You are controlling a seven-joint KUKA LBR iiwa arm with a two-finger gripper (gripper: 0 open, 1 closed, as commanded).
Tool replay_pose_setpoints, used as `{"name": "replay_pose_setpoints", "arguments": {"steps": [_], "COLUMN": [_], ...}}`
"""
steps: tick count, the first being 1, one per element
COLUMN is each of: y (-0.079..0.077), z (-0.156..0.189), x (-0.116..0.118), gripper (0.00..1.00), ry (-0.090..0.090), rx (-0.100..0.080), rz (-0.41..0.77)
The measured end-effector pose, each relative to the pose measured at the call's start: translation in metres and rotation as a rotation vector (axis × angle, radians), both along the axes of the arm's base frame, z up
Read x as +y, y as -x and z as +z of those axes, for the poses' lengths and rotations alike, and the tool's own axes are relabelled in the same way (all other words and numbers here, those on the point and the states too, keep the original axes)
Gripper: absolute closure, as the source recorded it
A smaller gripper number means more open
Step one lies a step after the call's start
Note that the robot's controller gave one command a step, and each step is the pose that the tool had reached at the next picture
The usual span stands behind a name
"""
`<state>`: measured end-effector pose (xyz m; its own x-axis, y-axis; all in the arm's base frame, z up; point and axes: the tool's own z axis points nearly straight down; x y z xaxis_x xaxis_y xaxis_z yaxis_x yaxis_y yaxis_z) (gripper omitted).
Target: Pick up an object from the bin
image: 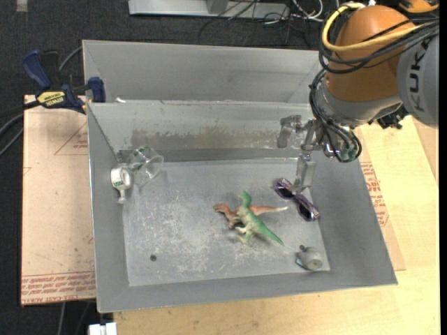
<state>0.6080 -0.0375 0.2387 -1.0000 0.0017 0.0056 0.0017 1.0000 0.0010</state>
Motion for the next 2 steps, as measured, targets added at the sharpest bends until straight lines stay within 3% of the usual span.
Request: {"name": "replay_pose_setpoints", "arguments": {"steps": [1,2], "y": [0.0,0.003], "z": [0.003,-0.025], "x": [0.0,0.017], "gripper": [0.0,0.0], "ry": [0.0,-0.001], "rx": [-0.004,-0.003], "rz": [0.0,0.106]}}
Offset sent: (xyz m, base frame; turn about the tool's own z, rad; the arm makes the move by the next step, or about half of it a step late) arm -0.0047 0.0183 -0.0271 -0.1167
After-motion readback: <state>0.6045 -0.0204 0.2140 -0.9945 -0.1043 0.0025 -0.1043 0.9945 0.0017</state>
